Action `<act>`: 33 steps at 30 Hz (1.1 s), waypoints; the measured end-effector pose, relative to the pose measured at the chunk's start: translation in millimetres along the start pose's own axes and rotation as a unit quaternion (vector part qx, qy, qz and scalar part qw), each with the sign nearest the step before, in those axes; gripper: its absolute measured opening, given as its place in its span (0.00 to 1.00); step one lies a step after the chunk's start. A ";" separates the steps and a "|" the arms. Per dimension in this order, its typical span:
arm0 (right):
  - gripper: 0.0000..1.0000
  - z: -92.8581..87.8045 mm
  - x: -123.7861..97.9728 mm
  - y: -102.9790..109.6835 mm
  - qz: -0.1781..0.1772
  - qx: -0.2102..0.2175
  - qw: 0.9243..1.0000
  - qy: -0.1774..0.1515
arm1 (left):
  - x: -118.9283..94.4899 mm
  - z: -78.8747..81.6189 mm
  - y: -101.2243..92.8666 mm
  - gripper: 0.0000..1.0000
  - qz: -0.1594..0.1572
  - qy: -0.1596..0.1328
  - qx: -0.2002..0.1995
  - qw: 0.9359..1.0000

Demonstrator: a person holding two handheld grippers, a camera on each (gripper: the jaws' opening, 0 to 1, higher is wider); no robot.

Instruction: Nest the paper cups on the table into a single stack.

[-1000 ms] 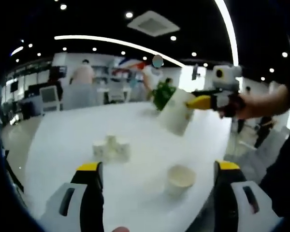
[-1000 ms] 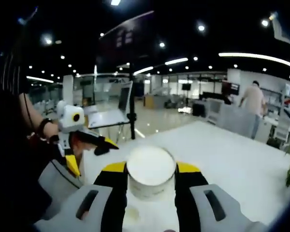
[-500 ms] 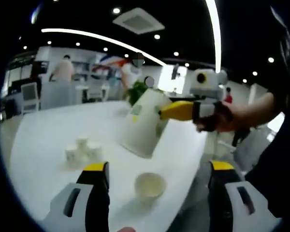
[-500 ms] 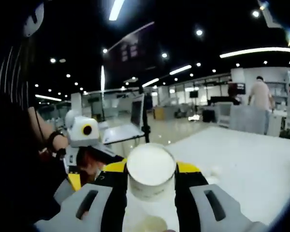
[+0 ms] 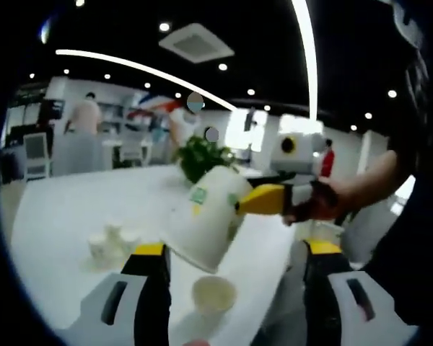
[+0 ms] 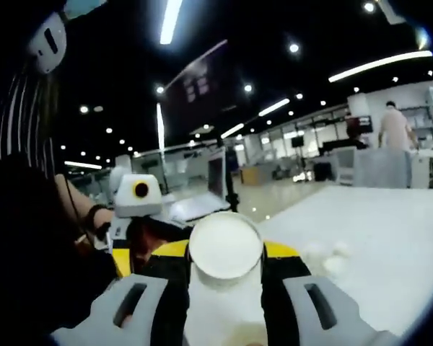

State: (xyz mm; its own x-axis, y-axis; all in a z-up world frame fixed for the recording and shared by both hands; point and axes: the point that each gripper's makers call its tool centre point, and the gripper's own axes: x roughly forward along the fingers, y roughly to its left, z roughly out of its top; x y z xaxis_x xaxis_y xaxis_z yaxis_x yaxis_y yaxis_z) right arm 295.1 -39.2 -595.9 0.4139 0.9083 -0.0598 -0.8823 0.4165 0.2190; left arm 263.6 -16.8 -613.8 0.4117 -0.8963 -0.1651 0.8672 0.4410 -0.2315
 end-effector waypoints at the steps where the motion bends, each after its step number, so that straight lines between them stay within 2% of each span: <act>1: 0.34 -1.5 -1.5 1.1 0.004 0.009 1.000 -0.002 | -1.0 2.0 -0.6 0.69 -0.002 -0.005 -0.002 1.000; 3: 0.34 -2.7 -4.2 3.0 0.009 0.032 0.999 -0.010 | -4.1 6.2 -2.9 0.64 -0.009 -0.015 -0.005 1.000; 5: 0.34 2.3 -7.1 6.4 0.020 0.064 0.997 -0.033 | -7.3 13.5 -5.9 0.57 -0.014 -0.028 -0.009 0.999; 7: 0.34 3.9 -9.4 8.4 0.026 0.074 0.996 -0.042 | -11.9 26.9 -9.0 0.51 -0.022 -0.059 -0.018 0.998; 9: 0.34 4.4 -10.7 10.7 0.032 0.080 0.995 -0.045 | -14.6 32.1 -9.7 0.46 -0.026 -0.071 -0.022 0.997; 15: 0.34 0.2 -12.2 13.9 0.038 0.099 0.993 -0.050 | -17.3 29.0 -8.6 0.36 -0.033 -0.059 -0.032 0.997; 27: 0.34 -14.1 -9.3 27.2 0.068 0.100 0.992 -0.033 | -25.5 40.9 -14.2 0.14 -0.070 -0.065 -0.046 0.994; 30: 0.34 -21.5 -8.4 34.1 0.084 0.068 0.994 -0.017 | -27.2 42.0 -18.5 0.04 -0.083 -0.064 -0.043 0.994; 31: 0.34 -22.5 -7.3 36.2 0.085 0.056 0.995 -0.015 | -26.8 42.8 -21.2 0.03 -0.088 -0.063 -0.040 0.993; 33: 0.35 -21.9 -6.9 36.3 0.084 0.062 0.994 -0.018 | -26.6 41.9 -28.8 0.01 -0.106 -0.057 -0.040 0.992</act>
State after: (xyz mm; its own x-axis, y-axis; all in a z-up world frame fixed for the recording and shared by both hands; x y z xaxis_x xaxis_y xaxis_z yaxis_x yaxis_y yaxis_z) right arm 255.3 -29.6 -608.9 0.2728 0.9618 0.0231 -0.9061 0.2488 0.3423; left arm 239.4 -7.7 -562.6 0.2549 -0.9670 0.0031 0.9145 0.2400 -0.3256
